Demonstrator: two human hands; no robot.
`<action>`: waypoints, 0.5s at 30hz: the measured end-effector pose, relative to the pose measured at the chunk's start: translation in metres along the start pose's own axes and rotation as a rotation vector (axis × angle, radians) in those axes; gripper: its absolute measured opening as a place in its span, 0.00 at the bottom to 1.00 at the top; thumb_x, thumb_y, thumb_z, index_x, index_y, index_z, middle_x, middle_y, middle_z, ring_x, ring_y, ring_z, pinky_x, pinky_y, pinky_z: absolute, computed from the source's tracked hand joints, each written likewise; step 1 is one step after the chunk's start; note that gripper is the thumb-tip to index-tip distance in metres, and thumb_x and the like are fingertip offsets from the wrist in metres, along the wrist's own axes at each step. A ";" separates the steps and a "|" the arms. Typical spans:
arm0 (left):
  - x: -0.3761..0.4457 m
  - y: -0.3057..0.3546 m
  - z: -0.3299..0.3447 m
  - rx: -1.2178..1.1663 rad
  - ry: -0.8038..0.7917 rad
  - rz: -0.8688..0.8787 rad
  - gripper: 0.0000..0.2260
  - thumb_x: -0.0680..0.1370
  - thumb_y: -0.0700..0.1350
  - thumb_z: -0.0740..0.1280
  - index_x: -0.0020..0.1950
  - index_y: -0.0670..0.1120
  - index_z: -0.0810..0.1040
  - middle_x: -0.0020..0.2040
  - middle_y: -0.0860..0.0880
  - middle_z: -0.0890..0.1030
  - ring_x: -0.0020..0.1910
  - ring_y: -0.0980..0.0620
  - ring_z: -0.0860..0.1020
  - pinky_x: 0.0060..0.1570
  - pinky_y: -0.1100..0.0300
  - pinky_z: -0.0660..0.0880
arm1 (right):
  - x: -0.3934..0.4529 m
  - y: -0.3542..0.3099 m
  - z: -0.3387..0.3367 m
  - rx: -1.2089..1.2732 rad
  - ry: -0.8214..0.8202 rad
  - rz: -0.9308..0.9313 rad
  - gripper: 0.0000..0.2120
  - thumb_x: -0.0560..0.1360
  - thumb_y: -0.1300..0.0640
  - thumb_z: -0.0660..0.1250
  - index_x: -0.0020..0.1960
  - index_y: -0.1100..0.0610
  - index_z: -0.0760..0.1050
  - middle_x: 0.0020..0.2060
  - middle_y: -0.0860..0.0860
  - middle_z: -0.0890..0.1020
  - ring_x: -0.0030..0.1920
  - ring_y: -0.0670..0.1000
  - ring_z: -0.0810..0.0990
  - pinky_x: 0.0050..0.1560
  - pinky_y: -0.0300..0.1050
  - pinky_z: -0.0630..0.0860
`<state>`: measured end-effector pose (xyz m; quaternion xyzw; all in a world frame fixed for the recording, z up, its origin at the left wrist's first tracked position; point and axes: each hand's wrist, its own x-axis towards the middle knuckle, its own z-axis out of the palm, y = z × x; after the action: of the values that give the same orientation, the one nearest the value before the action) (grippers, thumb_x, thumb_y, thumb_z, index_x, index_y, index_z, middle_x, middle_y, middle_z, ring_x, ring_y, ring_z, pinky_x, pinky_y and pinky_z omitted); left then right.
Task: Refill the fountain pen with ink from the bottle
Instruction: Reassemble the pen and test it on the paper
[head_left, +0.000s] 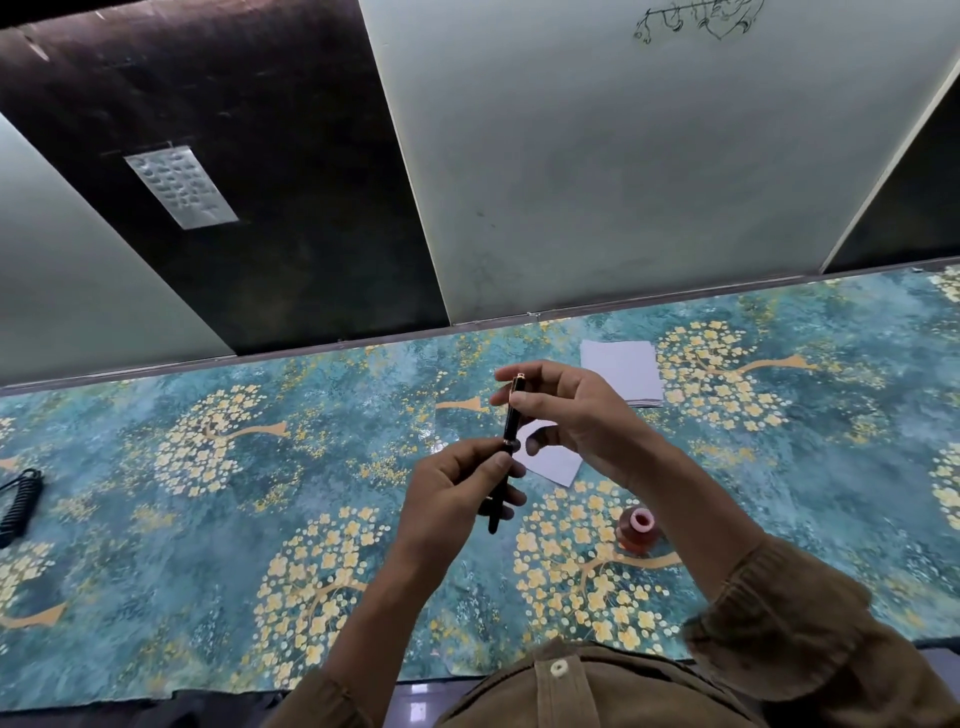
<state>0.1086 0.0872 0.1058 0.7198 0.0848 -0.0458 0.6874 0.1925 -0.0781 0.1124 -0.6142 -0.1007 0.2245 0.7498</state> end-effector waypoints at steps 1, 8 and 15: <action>0.000 0.000 0.000 -0.023 -0.008 -0.007 0.07 0.80 0.36 0.65 0.53 0.41 0.83 0.42 0.43 0.85 0.37 0.45 0.84 0.38 0.51 0.81 | -0.001 -0.001 -0.001 0.012 -0.024 -0.006 0.13 0.79 0.65 0.66 0.63 0.60 0.78 0.51 0.56 0.85 0.44 0.50 0.82 0.37 0.45 0.79; -0.002 0.000 0.002 -0.001 0.035 0.038 0.05 0.79 0.37 0.69 0.50 0.46 0.84 0.41 0.45 0.85 0.37 0.46 0.85 0.36 0.50 0.82 | -0.004 0.003 0.001 -0.004 0.093 -0.045 0.09 0.74 0.66 0.72 0.54 0.64 0.79 0.37 0.56 0.83 0.36 0.53 0.82 0.34 0.46 0.80; -0.004 -0.004 0.007 0.035 0.073 0.065 0.06 0.77 0.38 0.71 0.49 0.48 0.83 0.42 0.49 0.85 0.38 0.44 0.86 0.38 0.46 0.82 | -0.009 0.004 0.003 -0.030 0.126 -0.046 0.12 0.76 0.64 0.71 0.59 0.64 0.79 0.36 0.56 0.81 0.34 0.53 0.80 0.34 0.48 0.81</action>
<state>0.1046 0.0801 0.1026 0.7355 0.0853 0.0012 0.6722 0.1824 -0.0789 0.1102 -0.6360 -0.0707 0.1667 0.7502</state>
